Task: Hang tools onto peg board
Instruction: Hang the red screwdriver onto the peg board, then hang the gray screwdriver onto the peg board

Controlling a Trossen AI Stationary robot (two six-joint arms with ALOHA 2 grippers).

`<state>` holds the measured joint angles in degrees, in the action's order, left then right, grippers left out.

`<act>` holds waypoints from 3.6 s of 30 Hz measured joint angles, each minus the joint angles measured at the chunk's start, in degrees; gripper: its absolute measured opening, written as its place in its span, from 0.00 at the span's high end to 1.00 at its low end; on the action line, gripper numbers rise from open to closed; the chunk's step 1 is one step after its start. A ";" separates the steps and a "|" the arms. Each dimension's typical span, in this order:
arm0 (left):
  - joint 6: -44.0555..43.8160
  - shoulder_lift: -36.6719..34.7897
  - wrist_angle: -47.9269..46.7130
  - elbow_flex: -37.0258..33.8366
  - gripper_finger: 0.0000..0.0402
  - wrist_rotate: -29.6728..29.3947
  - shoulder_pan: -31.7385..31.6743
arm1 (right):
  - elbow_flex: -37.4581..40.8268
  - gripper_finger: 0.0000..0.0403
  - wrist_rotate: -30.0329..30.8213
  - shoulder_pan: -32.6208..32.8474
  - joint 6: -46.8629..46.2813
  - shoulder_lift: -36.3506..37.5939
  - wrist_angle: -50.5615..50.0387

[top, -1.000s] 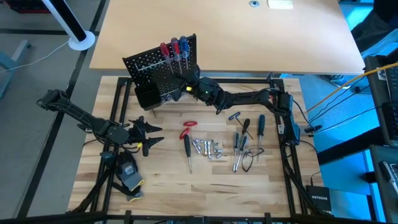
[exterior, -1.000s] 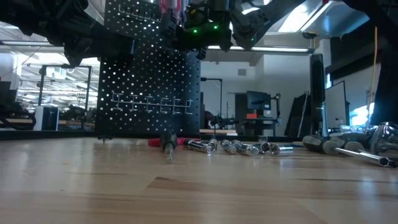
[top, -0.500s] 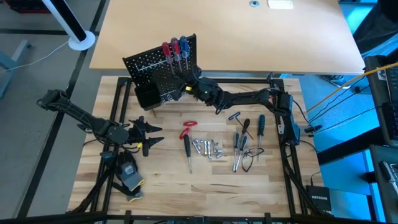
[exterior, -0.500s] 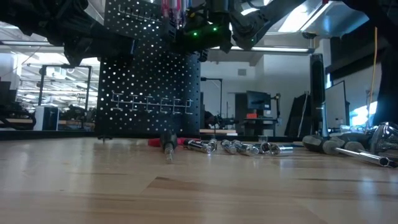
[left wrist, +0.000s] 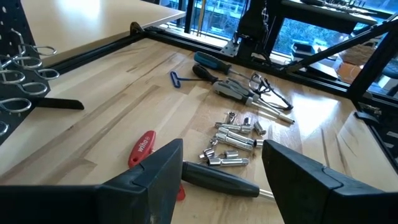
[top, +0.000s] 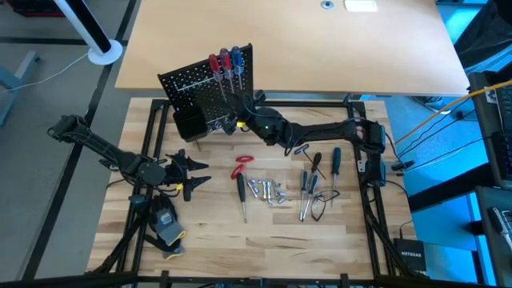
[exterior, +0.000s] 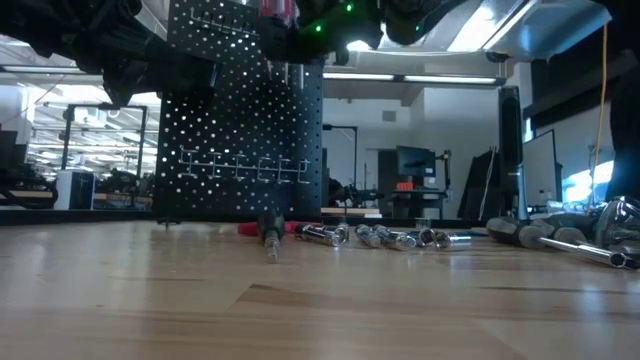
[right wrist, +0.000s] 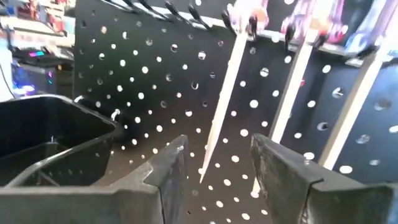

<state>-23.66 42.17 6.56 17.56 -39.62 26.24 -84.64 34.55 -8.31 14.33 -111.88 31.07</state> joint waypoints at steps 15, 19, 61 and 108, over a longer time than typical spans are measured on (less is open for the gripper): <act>0.33 -0.02 0.05 0.00 0.48 -0.24 -0.13 | -0.04 0.62 -6.65 -0.90 0.48 1.91 -9.03; 0.35 -0.01 0.06 0.00 0.48 -0.27 -0.13 | -0.04 0.73 -11.51 -3.11 -2.64 1.28 -8.22; -0.33 0.55 -0.03 -0.31 0.48 -0.48 -0.13 | -0.11 0.74 -2.12 14.56 -14.37 12.55 -61.62; -19.98 13.95 -2.89 -0.31 0.48 -0.76 10.67 | -0.09 0.52 -20.82 35.68 -70.48 0.17 -101.52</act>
<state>-43.64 56.13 3.68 17.26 -40.38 36.91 -84.73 13.73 27.37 -56.14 -111.71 -70.45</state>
